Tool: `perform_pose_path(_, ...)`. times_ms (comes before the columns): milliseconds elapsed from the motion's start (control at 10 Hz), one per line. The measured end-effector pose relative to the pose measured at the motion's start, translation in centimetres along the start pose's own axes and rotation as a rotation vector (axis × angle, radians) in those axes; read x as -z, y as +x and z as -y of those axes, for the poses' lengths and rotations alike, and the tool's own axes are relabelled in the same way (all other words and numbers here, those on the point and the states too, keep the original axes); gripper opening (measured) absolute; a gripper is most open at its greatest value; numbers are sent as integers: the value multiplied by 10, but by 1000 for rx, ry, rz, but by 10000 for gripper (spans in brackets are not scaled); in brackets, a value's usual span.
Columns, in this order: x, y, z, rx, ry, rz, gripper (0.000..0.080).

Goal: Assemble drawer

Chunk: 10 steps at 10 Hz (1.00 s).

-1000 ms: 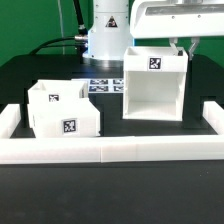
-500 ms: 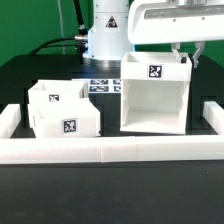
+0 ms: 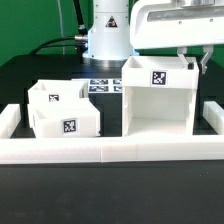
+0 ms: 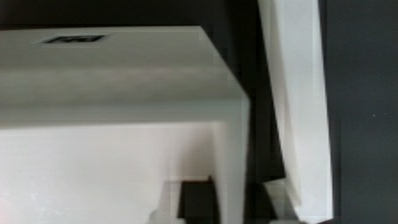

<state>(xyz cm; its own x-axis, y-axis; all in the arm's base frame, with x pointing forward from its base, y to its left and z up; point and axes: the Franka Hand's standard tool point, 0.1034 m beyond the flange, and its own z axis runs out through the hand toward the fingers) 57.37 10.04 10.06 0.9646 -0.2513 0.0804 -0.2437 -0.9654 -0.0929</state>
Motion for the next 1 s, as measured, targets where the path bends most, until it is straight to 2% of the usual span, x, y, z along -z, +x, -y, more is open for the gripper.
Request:
perform_pose_path(500, 2, -1, 7, -262, 20, 2, 38)
perform_pose_path(600, 1, -1, 8, -400, 30, 11, 38)
perform_pose_path(1000, 3, 10, 6, -720, 61, 24, 38)
